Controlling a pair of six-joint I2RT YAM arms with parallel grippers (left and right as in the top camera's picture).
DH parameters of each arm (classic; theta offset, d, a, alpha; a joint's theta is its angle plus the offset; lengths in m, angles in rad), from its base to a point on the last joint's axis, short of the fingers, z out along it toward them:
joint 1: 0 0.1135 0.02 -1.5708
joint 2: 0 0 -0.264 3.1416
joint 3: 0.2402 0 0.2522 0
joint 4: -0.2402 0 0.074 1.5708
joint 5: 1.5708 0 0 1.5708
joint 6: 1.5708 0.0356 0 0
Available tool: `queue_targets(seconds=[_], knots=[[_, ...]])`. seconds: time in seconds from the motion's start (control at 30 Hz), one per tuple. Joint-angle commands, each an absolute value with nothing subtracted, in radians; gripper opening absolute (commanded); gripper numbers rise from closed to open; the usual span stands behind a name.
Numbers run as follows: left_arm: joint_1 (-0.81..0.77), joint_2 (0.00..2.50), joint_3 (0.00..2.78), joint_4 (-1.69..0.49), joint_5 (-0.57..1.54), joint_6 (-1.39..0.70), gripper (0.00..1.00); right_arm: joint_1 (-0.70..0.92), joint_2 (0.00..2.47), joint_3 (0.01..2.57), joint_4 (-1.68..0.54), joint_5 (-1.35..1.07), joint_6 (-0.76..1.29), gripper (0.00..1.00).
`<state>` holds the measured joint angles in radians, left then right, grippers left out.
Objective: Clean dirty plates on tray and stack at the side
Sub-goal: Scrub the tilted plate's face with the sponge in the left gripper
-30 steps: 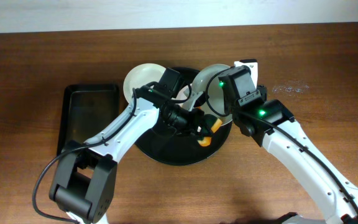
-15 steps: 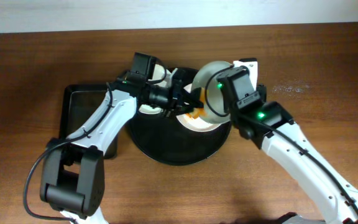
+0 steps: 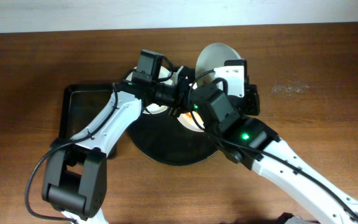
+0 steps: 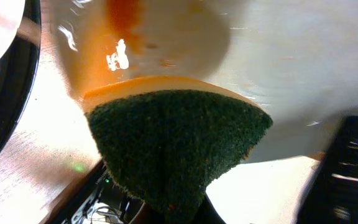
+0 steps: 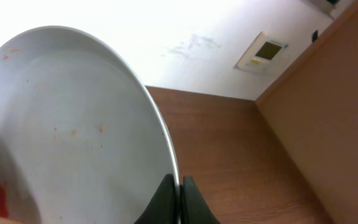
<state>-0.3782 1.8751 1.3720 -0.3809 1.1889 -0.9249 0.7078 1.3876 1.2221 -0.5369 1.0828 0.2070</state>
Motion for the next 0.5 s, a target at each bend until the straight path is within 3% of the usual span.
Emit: queue_targets(seconds=[0.0,0.1,0.3,0.47], knots=[[-0.424,1.855,1.379,-0.370,1.168,-0.931,0.00,0.714,1.333,1.248,-0.529,1.099,0.190,0.04],[-0.423,1.855,1.379,-0.361,1.119,-0.931,0.00,0.741,1.330,1.248,-0.530,1.100,0.187,0.04],[-0.352,1.855,1.379,-0.076,1.069,-1.018,0.00,0.834,1.330,1.248,-0.525,1.104,0.187,0.04],[-0.384,1.856,1.377,-0.114,1.156,-1.017,0.00,0.838,1.330,1.248,-0.515,1.111,0.187,0.04]])
